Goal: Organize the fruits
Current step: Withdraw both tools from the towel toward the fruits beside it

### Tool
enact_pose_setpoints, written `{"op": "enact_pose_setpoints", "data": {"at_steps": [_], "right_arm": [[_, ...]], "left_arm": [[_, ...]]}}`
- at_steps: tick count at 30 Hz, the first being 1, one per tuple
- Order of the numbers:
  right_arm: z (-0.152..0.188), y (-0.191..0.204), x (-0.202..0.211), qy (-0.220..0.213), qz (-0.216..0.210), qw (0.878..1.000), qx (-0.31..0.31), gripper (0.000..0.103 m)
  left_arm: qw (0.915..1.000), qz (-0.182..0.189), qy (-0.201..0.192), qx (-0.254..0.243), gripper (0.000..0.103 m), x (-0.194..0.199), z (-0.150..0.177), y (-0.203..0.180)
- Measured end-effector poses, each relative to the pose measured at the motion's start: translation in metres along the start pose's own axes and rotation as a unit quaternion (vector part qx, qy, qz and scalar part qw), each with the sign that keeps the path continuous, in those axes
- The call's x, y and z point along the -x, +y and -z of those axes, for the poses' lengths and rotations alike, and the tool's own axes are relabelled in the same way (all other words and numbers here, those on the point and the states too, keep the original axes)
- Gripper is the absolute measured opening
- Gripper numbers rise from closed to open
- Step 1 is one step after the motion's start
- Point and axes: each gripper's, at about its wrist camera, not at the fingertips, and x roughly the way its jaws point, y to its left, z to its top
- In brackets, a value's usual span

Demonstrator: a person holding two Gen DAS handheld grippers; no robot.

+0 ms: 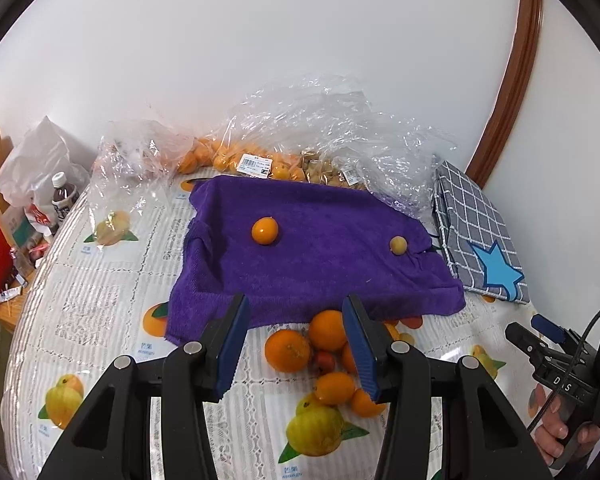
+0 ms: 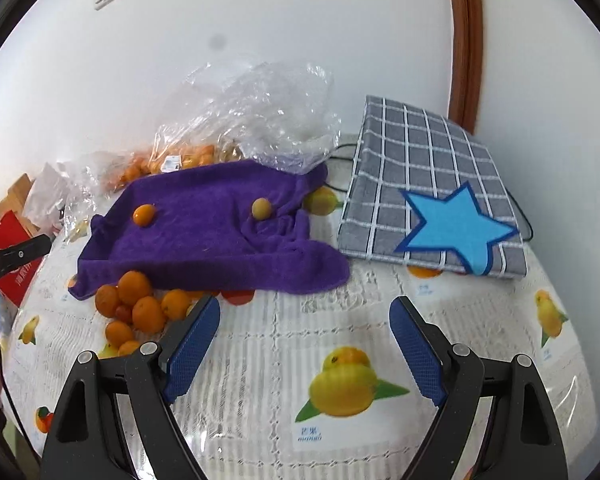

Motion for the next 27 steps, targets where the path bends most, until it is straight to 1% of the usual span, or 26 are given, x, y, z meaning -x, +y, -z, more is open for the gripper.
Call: {"op": "enact_pose_setpoints", "data": {"at_steps": [2,5,9,13,15,17,18,23,25,27], "right_arm": [[0.003,0.002,-0.002,0.006,-0.001,1.0,0.002,0.086],[0.009,0.006,-0.003,0.002,-0.015,1.0,0.002,0.086],[0.014,0.018,-0.011,0.01,-0.007,1.0,0.017,0.086],[0.018,0.032,-0.017,0.006,-0.012,0.999,0.039,0.086],[0.02,0.039,-0.022,0.004,-0.014,0.999,0.05,0.084],[0.021,0.044,-0.029,0.005,-0.012,0.998,0.056,0.079],[0.022,0.047,-0.034,0.008,-0.014,0.998,0.057,0.077],[0.024,0.058,-0.053,0.033,-0.057,0.996,0.052,0.06],[0.026,0.064,-0.062,0.044,-0.073,0.995,0.056,0.055],[0.028,0.07,-0.068,0.049,-0.079,0.994,0.064,0.05]], "left_arm": [[1.0,-0.003,0.0,-0.003,0.046,0.002,0.003,0.001],[0.9999,-0.009,0.004,-0.006,0.046,0.001,0.009,0.005],[0.9998,-0.017,0.014,0.0,0.046,-0.003,0.017,0.017],[0.9995,-0.025,0.02,-0.004,0.046,-0.01,0.024,0.028],[0.9993,-0.033,0.018,-0.004,0.046,-0.013,0.027,0.035],[0.9991,-0.039,0.017,0.001,0.046,-0.016,0.029,0.041],[0.9991,-0.035,0.021,0.002,0.046,-0.019,0.03,0.045],[0.9987,-0.032,0.04,0.003,0.046,-0.031,0.034,0.055],[0.9986,-0.029,0.042,0.007,0.046,-0.035,0.037,0.058],[0.9985,-0.027,0.045,0.012,0.046,-0.04,0.04,0.062]]}}
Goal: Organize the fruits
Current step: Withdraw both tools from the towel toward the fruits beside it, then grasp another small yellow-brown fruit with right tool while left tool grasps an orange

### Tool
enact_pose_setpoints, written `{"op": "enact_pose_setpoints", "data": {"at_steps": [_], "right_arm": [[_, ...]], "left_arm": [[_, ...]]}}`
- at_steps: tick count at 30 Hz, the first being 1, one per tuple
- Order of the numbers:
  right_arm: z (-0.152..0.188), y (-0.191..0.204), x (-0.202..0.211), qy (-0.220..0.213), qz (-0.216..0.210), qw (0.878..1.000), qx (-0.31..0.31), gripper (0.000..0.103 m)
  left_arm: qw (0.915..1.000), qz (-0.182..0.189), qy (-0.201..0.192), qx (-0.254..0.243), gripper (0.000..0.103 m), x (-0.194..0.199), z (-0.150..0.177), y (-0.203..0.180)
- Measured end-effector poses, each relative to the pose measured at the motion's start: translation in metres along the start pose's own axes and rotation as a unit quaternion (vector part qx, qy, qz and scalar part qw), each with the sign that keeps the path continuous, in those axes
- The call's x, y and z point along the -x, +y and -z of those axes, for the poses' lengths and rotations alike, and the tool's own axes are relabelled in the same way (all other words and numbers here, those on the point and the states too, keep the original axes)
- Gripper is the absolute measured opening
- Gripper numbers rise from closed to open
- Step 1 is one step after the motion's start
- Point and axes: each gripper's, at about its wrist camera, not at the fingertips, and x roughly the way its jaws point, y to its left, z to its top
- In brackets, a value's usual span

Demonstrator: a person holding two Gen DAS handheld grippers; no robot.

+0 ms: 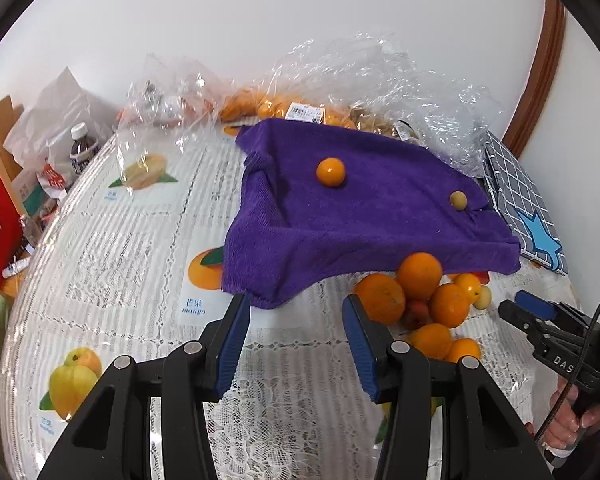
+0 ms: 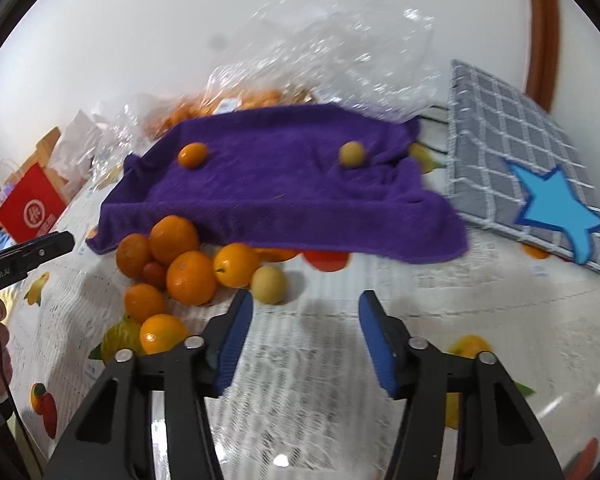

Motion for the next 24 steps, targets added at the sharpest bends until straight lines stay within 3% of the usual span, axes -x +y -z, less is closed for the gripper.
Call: {"op": "enact_pose_setpoints", "data": {"at_steps": [7,11,20,24], "right_arm": [[-0.006,0.009,-0.021,0.014,-0.02,1.0,0.01,0.038],[-0.009,0.012,-0.03,0.02,-0.026,0.999,0.019,0.024],[-0.001,-0.002,-0.013,-0.004,0.001,0.999,0.032,0.024],[0.005,-0.017,-0.013,0.002,0.016,1.0,0.018,0.024]], "left_arm": [[0.9998,0.01,0.007,0.013,0.046,-0.007,0.005,0.01],[0.9997,0.021,-0.002,0.012,0.046,-0.007,0.005,0.011],[0.996,0.087,-0.007,-0.017,0.046,-0.014,0.004,-0.018],[0.9948,0.102,0.004,-0.004,0.046,-0.028,0.004,-0.028]]}}
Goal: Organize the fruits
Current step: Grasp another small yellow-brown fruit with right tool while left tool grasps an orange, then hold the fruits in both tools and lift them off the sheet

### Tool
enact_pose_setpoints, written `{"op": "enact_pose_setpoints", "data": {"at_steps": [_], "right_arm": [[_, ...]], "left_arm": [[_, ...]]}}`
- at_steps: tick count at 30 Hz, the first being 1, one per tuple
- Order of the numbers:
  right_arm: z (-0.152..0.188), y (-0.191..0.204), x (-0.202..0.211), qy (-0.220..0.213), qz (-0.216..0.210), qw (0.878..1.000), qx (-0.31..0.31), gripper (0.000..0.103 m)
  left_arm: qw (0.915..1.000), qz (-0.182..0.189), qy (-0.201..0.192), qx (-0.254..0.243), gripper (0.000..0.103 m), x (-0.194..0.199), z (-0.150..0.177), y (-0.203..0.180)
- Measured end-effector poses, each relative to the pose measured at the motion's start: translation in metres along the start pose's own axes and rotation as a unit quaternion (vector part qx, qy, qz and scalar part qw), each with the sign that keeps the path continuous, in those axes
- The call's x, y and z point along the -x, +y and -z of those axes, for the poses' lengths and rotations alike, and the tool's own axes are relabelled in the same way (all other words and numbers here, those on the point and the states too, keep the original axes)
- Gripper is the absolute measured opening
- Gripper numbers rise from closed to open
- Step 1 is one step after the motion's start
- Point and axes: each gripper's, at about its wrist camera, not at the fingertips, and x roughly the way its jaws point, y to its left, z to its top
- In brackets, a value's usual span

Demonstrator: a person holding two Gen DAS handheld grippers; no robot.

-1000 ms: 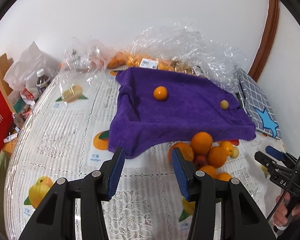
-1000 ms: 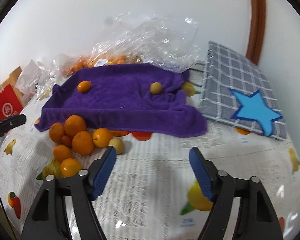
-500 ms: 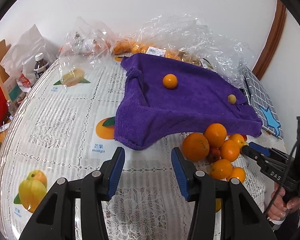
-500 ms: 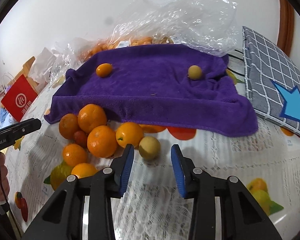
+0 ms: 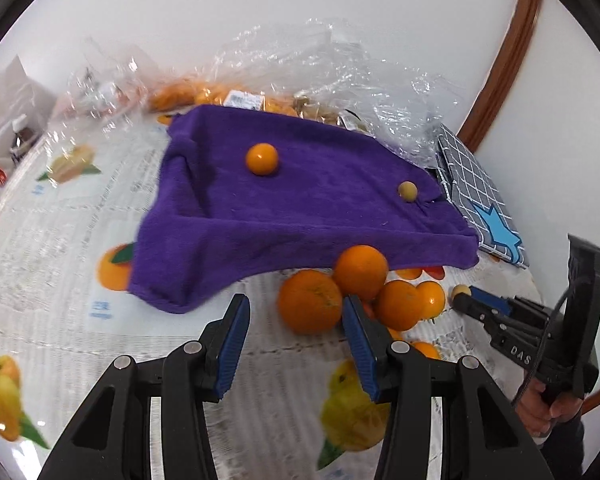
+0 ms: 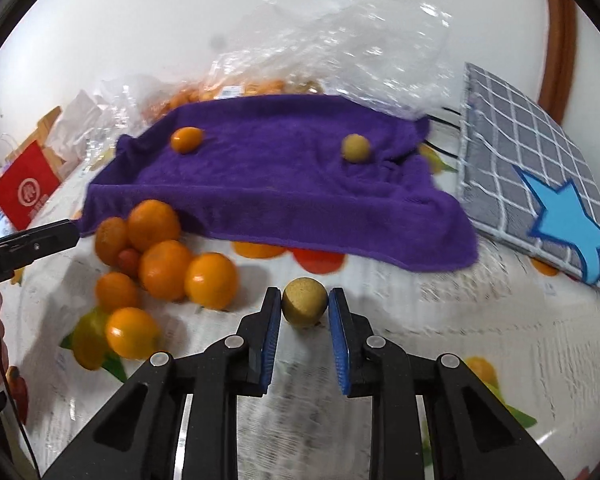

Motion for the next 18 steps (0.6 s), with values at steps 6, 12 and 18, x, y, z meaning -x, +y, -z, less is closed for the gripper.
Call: {"op": "enact_pose_setpoints", "data": {"at_steps": [6,12,18], "right_arm": [[0.004,-0.004,0.003,-0.012,0.003,1.0,0.004,0.024],[0.004,-0.008,0.002,-0.01,-0.012,1.0,-0.008,0.024],[0.005,-0.009,0.003,-0.011,-0.018,1.0,-0.018,0.024]], "left_arm": [[0.9996,0.014,-0.007,0.025,0.044,-0.013,0.001,0.006],[0.9989,0.031,-0.017,0.031,0.035,-0.015,0.004,0.007],[0.9982,0.04,-0.033,0.03,0.022,-0.009,0.006,0.005]]}}
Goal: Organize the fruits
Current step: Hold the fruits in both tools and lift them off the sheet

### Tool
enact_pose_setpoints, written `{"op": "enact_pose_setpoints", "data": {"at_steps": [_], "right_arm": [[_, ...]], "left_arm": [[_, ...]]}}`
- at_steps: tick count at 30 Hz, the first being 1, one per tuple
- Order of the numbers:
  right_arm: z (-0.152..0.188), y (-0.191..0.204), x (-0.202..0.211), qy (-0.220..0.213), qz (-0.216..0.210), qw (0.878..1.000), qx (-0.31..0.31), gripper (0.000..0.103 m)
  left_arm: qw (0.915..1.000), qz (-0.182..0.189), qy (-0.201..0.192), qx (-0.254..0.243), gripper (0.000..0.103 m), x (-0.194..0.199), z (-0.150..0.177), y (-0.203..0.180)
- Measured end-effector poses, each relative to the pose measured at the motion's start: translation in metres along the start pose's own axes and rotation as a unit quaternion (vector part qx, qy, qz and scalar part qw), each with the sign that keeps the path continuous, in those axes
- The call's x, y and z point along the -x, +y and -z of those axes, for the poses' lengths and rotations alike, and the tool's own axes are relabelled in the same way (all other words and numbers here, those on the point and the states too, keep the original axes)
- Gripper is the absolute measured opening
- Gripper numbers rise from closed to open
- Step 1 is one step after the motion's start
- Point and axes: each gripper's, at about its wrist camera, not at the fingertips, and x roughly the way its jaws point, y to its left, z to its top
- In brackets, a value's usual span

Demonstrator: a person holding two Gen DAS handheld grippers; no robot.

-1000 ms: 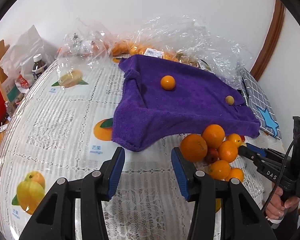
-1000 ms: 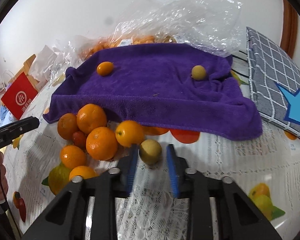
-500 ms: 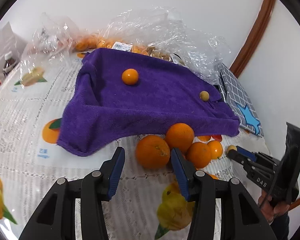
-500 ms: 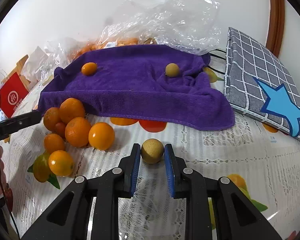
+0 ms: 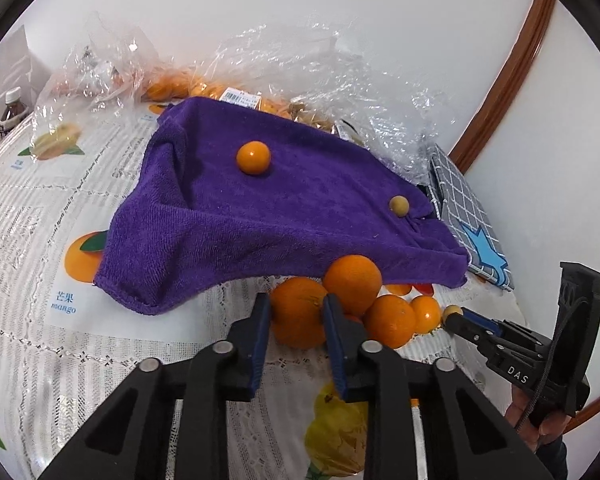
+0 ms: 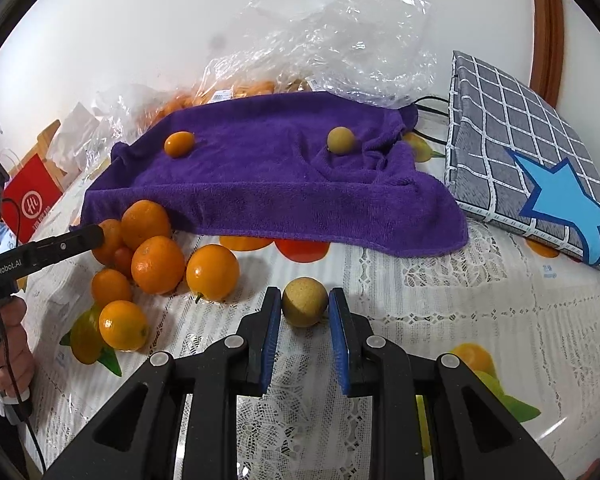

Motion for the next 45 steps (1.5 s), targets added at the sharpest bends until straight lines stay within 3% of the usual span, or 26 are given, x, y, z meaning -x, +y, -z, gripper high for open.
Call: {"op": "enact_pose_setpoints", "data": {"at_steps": [9,13,16,36,41,45], "right_arm": [[0.0,0.003,-0.003,0.009,0.006,1.0,0.007,0.025],[0.0,0.002,-0.003,0.01,0.004,1.0,0.005,0.025],[0.0,0.004,-0.005,0.013,0.01,1.0,0.011,0.025],[0.0,0.002,-0.003,0.008,-0.001,1.0,0.0,0.024],[0.0,0.004,-0.004,0.011,0.004,1.0,0.005,0.025],[0.0,0.003,-0.004,0.011,0.004,1.0,0.006,0.025]], "left_arm": [[1.0,-0.001,-0.006,0.002,0.021,0.003,0.0,0.001],[1.0,0.003,0.001,-0.001,0.033,0.0,0.0,0.0],[0.9999,-0.004,0.01,-0.003,0.036,-0.005,0.001,0.0],[1.0,0.004,0.0,0.004,0.027,-0.001,0.002,0.001],[0.9997,0.015,0.007,0.019,0.028,-0.002,0.001,0.006],[0.9997,0.01,0.014,0.019,0.037,-0.005,0.002,0.005]]}}
